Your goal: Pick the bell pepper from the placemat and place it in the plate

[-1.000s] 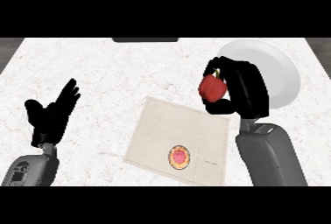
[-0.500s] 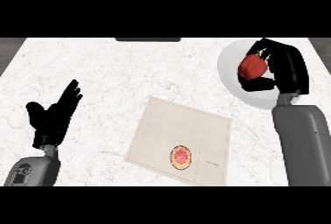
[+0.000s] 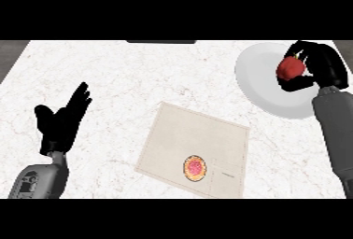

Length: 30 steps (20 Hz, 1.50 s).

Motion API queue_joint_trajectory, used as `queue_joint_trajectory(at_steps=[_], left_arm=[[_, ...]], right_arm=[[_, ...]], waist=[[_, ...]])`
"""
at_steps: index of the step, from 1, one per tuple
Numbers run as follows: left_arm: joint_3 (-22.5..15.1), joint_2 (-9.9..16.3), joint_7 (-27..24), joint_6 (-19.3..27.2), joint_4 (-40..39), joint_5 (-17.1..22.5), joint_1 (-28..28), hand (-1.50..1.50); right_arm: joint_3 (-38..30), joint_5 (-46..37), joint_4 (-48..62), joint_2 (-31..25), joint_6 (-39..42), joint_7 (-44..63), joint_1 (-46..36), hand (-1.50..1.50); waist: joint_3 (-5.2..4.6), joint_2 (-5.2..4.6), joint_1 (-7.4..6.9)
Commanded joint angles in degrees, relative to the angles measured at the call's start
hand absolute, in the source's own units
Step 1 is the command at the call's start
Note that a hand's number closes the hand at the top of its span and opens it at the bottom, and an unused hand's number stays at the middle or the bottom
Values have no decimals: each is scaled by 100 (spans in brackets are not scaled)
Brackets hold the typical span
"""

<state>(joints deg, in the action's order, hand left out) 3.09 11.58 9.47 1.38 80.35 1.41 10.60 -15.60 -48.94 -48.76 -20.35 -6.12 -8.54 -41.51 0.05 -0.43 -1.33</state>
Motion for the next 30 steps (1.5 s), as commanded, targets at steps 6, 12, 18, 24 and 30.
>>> queue_joint_trajectory(at_steps=[6,12,18,24,30], left_arm=[[53,60,-5,-99,138,15,-14,0],[39,55,-36,-203,160,33,-219,0],[13,-76,49,71,136,-135,-126,0],[109,-48,-125,-103,-40,-6,-203,0],[194,-57,-168,-44,-115,-64,-37,0]], right_arm=[[-414,486,2141,-657,734,-1373,-523,-150],[-776,962,2096,-373,163,-2406,-734,-150],[-1273,1996,1802,-377,1482,-2979,-995,-150],[-1775,2758,2197,-826,2925,-1654,-1126,-150],[-1801,3187,2209,-819,3424,-1692,-847,-150]], waist=[[5,-21,-48],[4,0,-5],[-2,48,116],[-7,44,162],[-4,27,106]])
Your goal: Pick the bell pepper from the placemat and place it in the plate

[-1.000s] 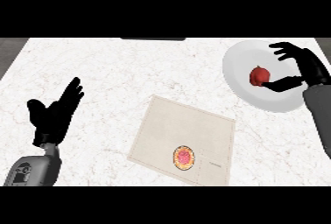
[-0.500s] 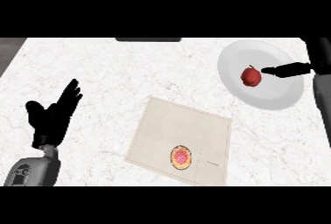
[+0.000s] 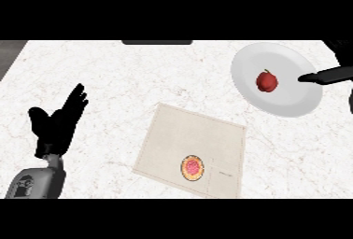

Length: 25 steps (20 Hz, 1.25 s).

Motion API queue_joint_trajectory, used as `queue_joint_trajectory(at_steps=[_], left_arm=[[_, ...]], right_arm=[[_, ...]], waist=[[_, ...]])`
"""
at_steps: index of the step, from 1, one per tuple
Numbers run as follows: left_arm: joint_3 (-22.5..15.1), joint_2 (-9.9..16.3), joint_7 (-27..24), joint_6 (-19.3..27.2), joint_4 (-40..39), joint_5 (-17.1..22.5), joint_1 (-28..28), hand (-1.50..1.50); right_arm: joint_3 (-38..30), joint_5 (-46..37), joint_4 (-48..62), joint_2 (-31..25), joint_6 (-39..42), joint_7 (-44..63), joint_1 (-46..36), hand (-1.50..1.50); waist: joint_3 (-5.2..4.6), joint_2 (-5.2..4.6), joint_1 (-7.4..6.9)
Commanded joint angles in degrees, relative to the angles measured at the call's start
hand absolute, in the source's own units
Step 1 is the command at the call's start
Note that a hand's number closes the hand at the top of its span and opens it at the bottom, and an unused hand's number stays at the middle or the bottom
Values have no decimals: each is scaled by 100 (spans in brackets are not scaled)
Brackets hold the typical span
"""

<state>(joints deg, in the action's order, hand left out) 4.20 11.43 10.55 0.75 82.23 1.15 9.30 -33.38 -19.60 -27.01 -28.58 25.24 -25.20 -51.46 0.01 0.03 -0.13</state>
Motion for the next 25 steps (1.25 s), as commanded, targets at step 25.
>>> queue_joint_trajectory(at_steps=[25], left_arm=[[129,37,-361,-270,-548,-117,275,0]], right_arm=[[279,27,1424,-1553,336,-1341,365,-150]], waist=[[14,-91,-165]])
